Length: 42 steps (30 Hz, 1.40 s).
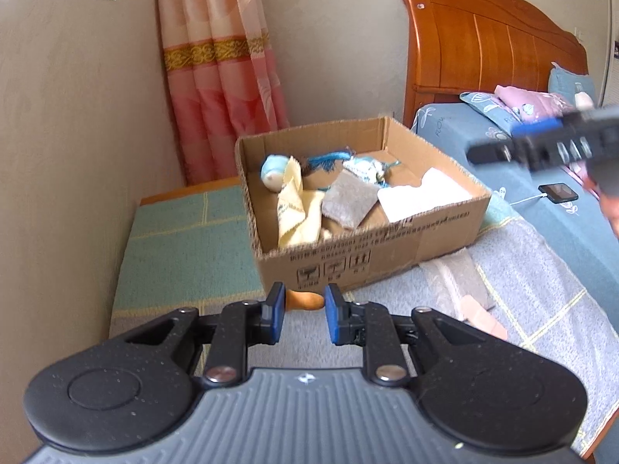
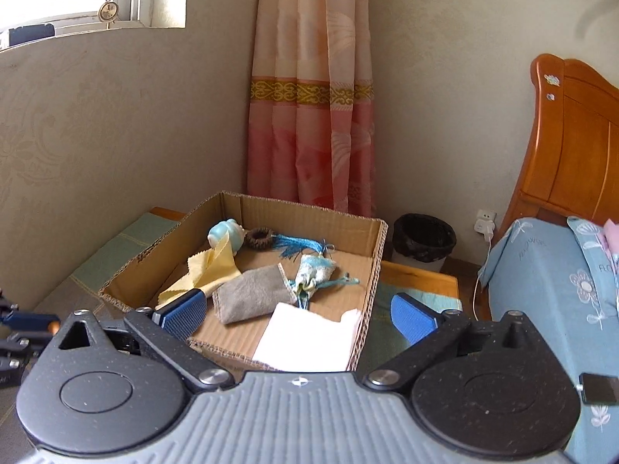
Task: Organize soft objects
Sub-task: 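Open the right gripper to drop the white cloth while the left gripper releases the orange piece, then move both grippers back to the pink strip and grey sachet on the blanket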
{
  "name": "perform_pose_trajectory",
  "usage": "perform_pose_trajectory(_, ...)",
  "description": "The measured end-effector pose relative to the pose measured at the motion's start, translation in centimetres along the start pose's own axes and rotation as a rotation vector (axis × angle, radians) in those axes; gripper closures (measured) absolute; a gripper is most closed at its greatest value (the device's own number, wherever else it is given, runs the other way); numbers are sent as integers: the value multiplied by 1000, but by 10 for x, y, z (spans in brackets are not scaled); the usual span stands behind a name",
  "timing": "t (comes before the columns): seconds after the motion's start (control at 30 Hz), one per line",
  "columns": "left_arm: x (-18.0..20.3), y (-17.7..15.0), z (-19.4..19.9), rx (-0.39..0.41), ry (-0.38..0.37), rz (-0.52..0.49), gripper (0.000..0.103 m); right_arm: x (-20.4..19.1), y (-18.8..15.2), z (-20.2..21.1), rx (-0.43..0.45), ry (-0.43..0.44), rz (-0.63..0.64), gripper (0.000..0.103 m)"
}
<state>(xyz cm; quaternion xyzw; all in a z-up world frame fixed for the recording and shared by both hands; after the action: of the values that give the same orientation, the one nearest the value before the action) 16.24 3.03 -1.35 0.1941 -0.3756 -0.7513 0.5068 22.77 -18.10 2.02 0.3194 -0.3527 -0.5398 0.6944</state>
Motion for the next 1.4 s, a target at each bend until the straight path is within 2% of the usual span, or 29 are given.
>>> perform_pose_trajectory(0.23, 12, 39, -7, 12, -35, -66, 83, -7, -39, 19, -97, -15, -53, 0)
perform_pose_trajectory(0.43, 28, 79, -32, 15, -65, -118, 83, -5, -69, 28, -187, -43, -123, 0)
perform_pose_trajectory(0.6, 36, 108, -65, -5, -79, -131, 83, 3, -80, 36, -195, -53, -154, 0)
perform_pose_trajectory(0.77, 29, 134, -108, -42, -48, -119, 83, 14, -82, 39, -195, -64, -195, 0)
perform_pose_trajectory(0.93, 15, 145, -151, -73, -8, -79, 81, 21, -83, 43, -185, -76, -205, 0)
perform_pose_trajectory(0.97, 11, 146, -156, -73, 8, -73, 78, 23, -83, 43, -183, -85, -203, 0)
perform_pose_trajectory(1.0, 9, 147, -160, -75, 18, -68, 65, 25, -84, 43, -181, -91, -202, 0)
perform_pose_trajectory(1.03, 6, 147, -163, -81, 25, -65, 39, 26, -86, 42, -184, -95, -202, 0)
perform_pose_trajectory(1.07, 3, 148, -163, -76, 49, -58, 23, 28, -87, 41, -187, -98, -202, 0)
perform_pose_trajectory(1.1, 0, 147, -160, -59, 78, -54, 0, 29, -89, 41, -188, -99, -200, 0)
perform_pose_trajectory(1.17, -2, 145, -149, -20, 91, -58, 1, 30, -92, 42, -189, -106, -187, 0)
perform_pose_trajectory(1.23, -3, 140, -139, -30, 68, -53, 1, 31, -94, 43, -181, -104, -179, 0)
perform_pose_trajectory(1.4, 0, 125, -104, -20, 88, -77, 1, 30, -99, 42, -182, -110, -187, 0)
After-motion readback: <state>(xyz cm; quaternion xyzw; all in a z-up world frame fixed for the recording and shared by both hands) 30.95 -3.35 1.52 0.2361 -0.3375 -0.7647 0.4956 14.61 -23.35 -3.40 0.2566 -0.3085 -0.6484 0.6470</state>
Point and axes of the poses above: each gripper's, at about its wrist camera, not at the fingertips, and z roughly against the way its jaws point, x to its right, y to its top, the point moved 6 cm from there along -z, roughly the way its jaws point, and after that the axes turned 12 degrees about -y, right-handed, at the moved point
